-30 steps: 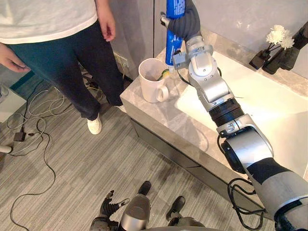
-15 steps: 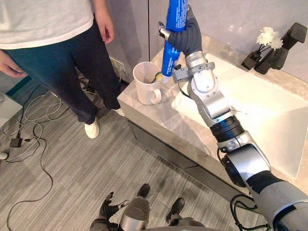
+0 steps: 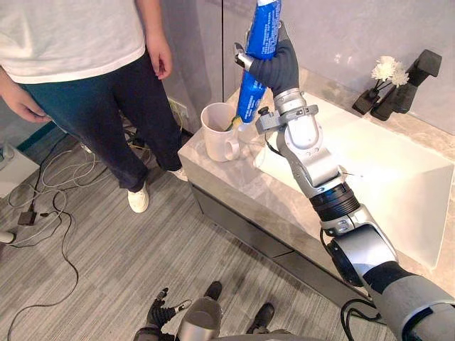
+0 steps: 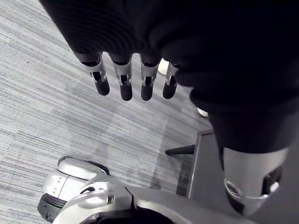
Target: Organize washtable
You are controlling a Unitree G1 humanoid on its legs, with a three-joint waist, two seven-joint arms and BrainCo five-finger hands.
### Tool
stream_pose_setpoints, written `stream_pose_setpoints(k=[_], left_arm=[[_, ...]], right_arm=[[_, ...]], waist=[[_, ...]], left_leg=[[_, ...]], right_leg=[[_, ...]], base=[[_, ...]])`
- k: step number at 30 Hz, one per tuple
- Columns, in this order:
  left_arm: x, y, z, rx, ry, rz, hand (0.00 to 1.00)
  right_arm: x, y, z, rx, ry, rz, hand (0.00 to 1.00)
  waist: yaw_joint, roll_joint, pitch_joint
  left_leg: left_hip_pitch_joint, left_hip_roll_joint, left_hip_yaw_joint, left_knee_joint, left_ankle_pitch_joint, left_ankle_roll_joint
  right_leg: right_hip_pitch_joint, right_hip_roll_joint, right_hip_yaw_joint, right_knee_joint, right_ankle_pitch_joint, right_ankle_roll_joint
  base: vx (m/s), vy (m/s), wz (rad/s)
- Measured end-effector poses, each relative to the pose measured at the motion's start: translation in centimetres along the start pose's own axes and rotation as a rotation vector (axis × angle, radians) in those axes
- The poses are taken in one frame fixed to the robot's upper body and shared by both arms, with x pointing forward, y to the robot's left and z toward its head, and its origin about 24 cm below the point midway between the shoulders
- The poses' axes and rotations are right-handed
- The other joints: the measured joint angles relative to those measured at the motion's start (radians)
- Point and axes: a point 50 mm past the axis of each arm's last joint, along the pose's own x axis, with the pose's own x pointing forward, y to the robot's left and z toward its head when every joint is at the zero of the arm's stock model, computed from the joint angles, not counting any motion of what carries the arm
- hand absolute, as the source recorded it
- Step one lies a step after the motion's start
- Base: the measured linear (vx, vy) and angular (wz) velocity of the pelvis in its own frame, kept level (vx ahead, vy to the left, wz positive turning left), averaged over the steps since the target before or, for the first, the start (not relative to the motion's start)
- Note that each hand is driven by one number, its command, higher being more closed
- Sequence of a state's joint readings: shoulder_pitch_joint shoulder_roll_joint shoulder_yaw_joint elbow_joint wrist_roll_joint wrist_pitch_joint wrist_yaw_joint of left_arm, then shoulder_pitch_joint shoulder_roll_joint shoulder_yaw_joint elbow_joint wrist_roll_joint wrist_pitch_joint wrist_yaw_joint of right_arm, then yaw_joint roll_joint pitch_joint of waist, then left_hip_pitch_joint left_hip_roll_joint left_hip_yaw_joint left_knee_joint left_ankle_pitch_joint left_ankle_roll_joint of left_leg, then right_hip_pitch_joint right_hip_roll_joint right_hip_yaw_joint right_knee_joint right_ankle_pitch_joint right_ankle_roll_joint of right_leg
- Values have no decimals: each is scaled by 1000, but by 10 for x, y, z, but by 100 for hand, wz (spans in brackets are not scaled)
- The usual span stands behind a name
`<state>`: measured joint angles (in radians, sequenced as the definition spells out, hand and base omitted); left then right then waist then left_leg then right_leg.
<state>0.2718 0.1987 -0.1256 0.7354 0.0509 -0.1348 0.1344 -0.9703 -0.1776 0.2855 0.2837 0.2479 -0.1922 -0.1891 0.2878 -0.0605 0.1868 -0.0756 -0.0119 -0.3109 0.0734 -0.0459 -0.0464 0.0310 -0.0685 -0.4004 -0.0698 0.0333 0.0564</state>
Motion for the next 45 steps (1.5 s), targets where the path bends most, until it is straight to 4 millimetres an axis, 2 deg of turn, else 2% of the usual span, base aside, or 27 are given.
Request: stream_pose_setpoints(k=[10, 15, 24, 33, 37, 45], left_arm=[[0, 0, 0, 0, 1, 0, 0], [0, 0, 0, 0, 2, -1, 0], [0, 0, -1, 0, 3, -1, 0], [0, 1, -2, -11, 11, 1, 0], [0, 1, -3, -17, 13, 1, 0], [-1, 0, -4, -16, 17, -1, 0]], right_arm=[[2, 6, 1, 27, 0, 25, 100], [13, 8, 6, 11, -13, 34, 100], [16, 8, -8, -22, 59, 39, 100], [23, 5, -14, -56, 99, 33, 100], [21, 3, -22, -75, 135, 26, 100], [21, 3, -25, -87, 160, 23, 100]], waist=[[0, -1, -1], [0, -1, -1], [3, -3, -2], [3, -3, -2], [10, -3, -2], [28, -3, -2]], left_leg=[[0, 10, -4, -12, 8, -4], [-2, 10, -11, -12, 8, -4], [-4, 11, -19, -19, 13, -7], [-15, 12, -32, -19, 14, -10], [-21, 13, -35, -19, 15, -11], [-29, 14, -38, -19, 15, -12]], right_leg=[[-2, 3, -7, 0, 0, 0], [-2, 3, -10, -1, 0, -1], [-3, 6, -19, -1, -2, -3], [-7, 14, -33, -1, -5, -5], [-13, 14, -35, 0, -7, -7], [-21, 16, -36, 0, -9, -10]], base=[[-8, -1, 2], [0, 0, 0], [-4, 3, 2], [2, 2, 5], [0, 1, 1], [0, 0, 0]])
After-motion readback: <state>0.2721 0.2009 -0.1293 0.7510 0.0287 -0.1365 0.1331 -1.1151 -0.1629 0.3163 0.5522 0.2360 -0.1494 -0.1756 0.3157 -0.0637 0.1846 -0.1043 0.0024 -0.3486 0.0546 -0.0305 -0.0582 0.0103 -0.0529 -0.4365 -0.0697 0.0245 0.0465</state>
